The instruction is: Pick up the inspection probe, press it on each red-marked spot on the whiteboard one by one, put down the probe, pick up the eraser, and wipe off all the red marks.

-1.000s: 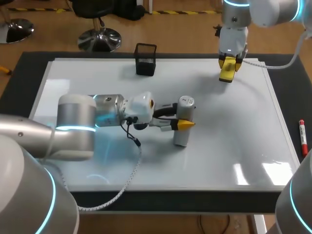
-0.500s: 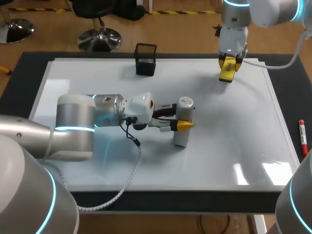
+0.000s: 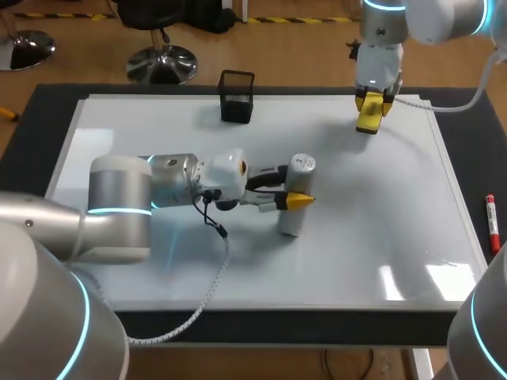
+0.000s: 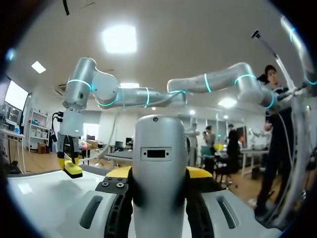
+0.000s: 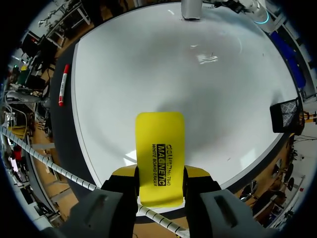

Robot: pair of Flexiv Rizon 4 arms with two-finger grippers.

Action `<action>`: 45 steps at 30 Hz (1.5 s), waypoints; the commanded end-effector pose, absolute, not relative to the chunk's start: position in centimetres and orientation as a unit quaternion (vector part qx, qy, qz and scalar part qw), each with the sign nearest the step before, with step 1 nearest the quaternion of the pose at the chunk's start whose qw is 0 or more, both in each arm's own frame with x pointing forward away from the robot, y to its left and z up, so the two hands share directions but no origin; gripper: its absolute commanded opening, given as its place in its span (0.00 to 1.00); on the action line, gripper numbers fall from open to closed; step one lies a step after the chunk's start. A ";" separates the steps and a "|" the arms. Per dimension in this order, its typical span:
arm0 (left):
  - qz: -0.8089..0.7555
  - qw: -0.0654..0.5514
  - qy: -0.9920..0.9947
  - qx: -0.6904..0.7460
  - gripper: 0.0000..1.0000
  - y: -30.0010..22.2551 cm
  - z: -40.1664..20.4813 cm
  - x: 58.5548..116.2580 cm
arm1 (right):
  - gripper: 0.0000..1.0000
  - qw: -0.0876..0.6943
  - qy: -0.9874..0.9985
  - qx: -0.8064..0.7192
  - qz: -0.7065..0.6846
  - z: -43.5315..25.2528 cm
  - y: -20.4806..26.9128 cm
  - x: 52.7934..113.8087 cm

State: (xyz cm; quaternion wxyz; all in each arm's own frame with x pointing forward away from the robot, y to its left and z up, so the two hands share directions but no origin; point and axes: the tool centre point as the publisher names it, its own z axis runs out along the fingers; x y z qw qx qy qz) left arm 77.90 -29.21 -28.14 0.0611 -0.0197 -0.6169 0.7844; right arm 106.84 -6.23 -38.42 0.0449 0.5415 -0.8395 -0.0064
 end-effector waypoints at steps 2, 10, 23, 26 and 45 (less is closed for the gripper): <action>0.788 0.040 -0.614 -0.018 0.00 -27.9 -27.1 78.6 | 0.00 0.046 -0.839 0.542 -0.005 -38.3 -6.3 106.9; 0.791 -0.013 -0.611 -0.011 0.00 -25.2 -25.1 81.6 | 0.00 0.046 -0.839 0.542 -0.005 -38.3 -6.3 106.9; 0.771 -0.090 -0.629 0.024 0.00 -20.3 -22.9 88.4 | 0.00 0.046 -0.839 0.542 -0.005 -38.3 -6.3 106.9; 0.771 -0.104 -0.627 0.040 0.00 -18.9 -23.0 89.9 | 0.00 0.046 -0.839 0.542 -0.005 -38.3 -6.3 106.9; 0.779 -0.182 -0.589 0.112 0.00 -11.6 -23.9 95.5 | 0.00 0.046 -0.839 0.542 -0.005 -38.3 -6.3 106.9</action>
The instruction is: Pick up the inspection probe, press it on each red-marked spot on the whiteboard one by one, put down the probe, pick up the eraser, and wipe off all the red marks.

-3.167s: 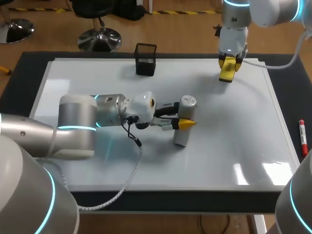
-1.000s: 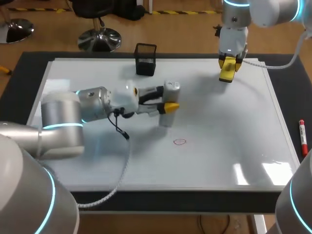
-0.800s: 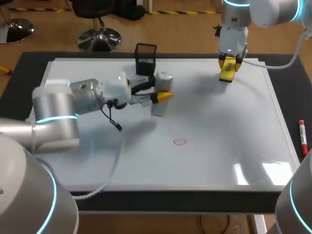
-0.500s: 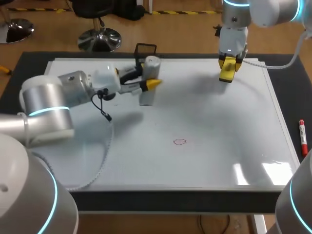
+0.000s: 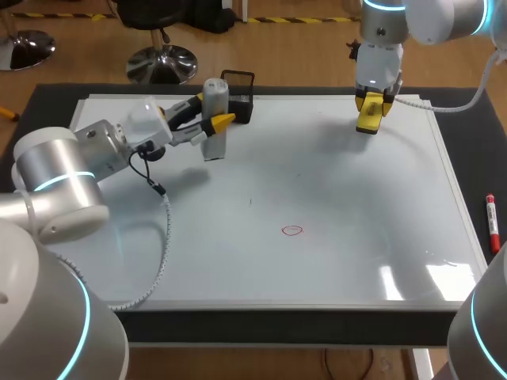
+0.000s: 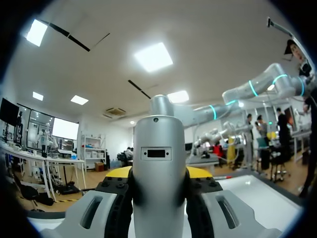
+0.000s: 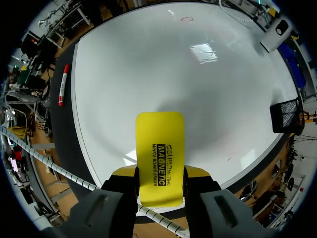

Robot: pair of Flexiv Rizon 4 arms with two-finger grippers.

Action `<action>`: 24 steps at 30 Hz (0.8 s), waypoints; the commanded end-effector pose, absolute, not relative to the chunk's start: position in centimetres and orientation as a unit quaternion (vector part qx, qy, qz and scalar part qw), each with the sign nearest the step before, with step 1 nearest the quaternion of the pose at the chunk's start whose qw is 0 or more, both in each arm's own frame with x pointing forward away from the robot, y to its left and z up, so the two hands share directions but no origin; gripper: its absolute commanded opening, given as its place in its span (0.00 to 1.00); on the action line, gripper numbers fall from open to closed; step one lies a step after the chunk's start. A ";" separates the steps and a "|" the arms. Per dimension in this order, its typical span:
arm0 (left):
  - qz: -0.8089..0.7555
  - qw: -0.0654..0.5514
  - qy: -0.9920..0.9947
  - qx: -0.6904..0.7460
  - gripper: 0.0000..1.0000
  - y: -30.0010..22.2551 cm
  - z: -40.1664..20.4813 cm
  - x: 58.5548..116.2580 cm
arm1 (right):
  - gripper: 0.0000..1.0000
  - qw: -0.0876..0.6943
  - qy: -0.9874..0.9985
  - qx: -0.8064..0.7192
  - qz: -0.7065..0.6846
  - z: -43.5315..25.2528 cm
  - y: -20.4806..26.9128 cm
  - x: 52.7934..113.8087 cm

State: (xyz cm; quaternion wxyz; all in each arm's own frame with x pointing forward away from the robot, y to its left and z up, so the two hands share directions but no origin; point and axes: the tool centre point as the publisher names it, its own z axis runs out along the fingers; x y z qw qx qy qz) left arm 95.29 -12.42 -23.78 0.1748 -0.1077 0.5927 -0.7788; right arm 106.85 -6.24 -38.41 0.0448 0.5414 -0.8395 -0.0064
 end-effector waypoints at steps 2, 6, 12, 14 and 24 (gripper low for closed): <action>-0.781 0.186 0.584 -0.119 0.00 -10.9 -24.1 95.8 | 0.00 0.046 -0.839 0.542 -0.005 -38.3 -6.3 106.9; -0.781 0.192 0.580 -0.131 0.00 -9.9 -24.7 96.5 | 0.00 0.046 -0.839 0.542 -0.005 -38.3 -6.3 106.9; -0.779 0.194 0.578 -0.143 0.00 -9.4 -25.3 96.9 | 0.00 0.046 -0.839 0.542 -0.005 -38.3 -6.3 106.9; -0.778 0.195 0.578 -0.148 0.00 -9.2 -25.6 97.1 | 0.00 0.046 -0.839 0.542 -0.005 -38.3 -6.3 106.9; -0.781 0.203 0.572 -0.149 0.00 -8.7 -25.6 97.1 | 0.00 0.046 -0.839 0.542 -0.005 -38.3 -6.3 106.9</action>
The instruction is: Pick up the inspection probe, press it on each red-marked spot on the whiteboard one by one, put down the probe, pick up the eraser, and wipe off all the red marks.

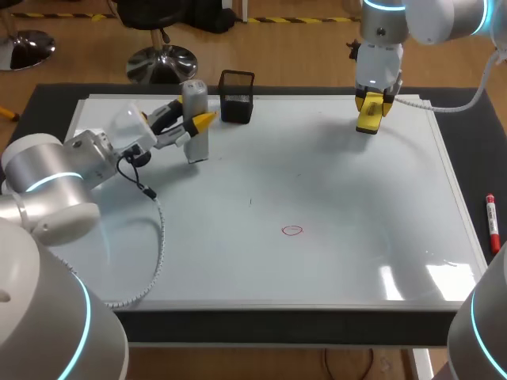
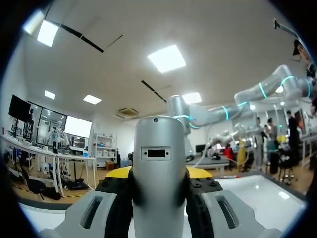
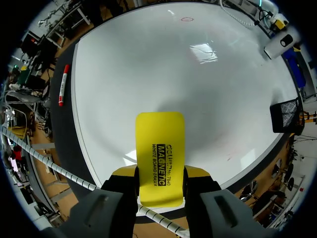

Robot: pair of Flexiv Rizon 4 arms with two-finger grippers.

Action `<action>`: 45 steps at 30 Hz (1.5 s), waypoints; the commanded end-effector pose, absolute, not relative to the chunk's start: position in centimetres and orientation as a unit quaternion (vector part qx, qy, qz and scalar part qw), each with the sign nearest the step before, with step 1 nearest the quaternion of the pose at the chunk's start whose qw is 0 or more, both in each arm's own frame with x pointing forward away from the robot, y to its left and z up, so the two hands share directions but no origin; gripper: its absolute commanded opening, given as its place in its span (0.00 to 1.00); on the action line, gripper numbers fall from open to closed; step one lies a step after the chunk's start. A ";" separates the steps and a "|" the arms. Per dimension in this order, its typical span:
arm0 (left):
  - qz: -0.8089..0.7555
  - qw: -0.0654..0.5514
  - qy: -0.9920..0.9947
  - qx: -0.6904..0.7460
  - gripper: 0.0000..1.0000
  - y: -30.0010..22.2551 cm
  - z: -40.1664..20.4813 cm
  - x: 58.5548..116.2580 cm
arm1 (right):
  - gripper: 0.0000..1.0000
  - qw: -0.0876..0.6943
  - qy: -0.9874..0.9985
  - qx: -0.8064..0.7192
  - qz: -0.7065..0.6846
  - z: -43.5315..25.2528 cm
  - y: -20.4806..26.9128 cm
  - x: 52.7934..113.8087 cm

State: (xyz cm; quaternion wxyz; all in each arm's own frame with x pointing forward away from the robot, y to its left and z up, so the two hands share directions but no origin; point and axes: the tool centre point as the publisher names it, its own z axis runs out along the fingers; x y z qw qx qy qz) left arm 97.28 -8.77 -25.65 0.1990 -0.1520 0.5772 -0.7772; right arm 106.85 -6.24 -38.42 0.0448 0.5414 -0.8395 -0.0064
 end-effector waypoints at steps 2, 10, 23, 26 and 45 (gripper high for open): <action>-0.782 0.203 0.571 -0.144 0.00 -8.5 -25.3 96.9 | 0.00 0.046 -0.839 0.542 -0.005 -38.3 -6.3 106.9; -0.783 0.206 0.569 -0.143 0.00 -8.5 -25.1 96.7 | 0.00 0.046 -0.839 0.542 -0.005 -38.3 -6.3 106.9; -0.783 0.206 0.569 -0.143 0.00 -8.5 -25.1 96.7 | 0.00 0.045 -0.832 0.553 -0.001 -38.0 -5.4 106.5; -0.783 0.206 0.569 -0.143 0.00 -8.5 -25.1 96.7 | 0.00 0.037 -0.823 0.567 0.005 -37.8 -4.1 105.5; -0.783 0.206 0.569 -0.143 0.00 -8.5 -25.1 96.7 | 0.00 0.023 -0.772 0.634 0.023 -36.2 5.1 96.1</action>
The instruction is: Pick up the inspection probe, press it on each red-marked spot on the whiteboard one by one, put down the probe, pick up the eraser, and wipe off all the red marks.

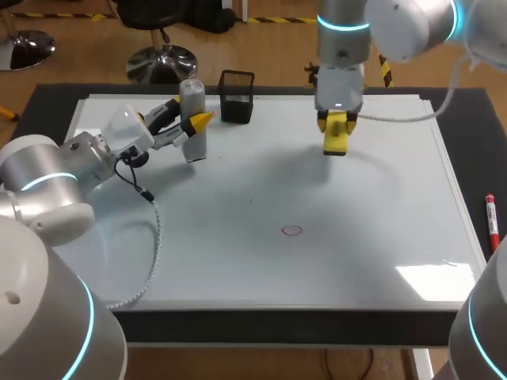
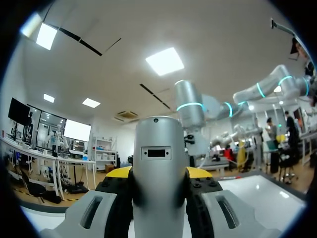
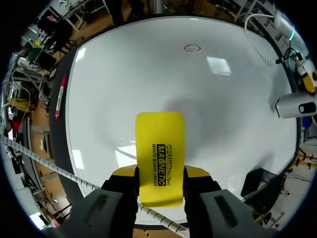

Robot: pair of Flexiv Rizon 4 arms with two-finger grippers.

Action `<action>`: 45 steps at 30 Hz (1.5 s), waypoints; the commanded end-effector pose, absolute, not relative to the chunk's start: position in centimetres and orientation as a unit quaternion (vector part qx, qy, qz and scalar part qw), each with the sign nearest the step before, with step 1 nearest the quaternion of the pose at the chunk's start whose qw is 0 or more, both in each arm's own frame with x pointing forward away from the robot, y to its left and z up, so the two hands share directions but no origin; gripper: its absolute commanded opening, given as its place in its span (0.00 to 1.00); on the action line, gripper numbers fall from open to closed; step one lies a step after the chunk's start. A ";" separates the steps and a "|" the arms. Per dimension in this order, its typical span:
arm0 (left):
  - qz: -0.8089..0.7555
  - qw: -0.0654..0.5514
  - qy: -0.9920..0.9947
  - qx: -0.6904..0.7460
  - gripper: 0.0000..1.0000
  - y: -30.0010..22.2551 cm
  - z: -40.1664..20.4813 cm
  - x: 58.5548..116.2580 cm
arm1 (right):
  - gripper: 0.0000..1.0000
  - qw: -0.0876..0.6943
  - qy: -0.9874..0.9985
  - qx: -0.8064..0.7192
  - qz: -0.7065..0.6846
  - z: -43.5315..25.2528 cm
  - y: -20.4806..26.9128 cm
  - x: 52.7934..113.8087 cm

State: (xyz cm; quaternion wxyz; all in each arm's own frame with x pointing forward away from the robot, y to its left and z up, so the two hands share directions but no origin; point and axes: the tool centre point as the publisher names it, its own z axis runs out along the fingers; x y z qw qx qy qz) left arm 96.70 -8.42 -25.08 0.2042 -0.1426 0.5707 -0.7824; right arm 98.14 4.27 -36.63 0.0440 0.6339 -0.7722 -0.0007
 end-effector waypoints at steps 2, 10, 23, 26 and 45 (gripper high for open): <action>-0.783 0.206 0.569 -0.143 0.00 -8.5 -25.1 96.7 | 0.00 0.019 -0.774 0.633 0.023 -36.3 5.8 95.2; -0.783 0.206 0.569 -0.143 0.00 -8.5 -25.1 96.7 | 0.00 0.008 -0.773 0.634 0.018 -36.2 9.0 91.1; -0.783 0.206 0.569 -0.143 0.00 -8.5 -25.1 96.7 | 0.00 -0.001 -0.763 0.646 0.002 -36.7 13.8 85.7; -0.783 0.206 0.569 -0.143 0.00 -8.5 -25.1 96.7 | 0.00 0.000 -0.766 0.643 -0.005 -37.1 14.4 84.6; -0.783 0.206 0.569 -0.143 0.00 -8.5 -25.1 96.7 | 0.00 0.010 -0.750 0.661 -0.033 -40.0 17.5 81.0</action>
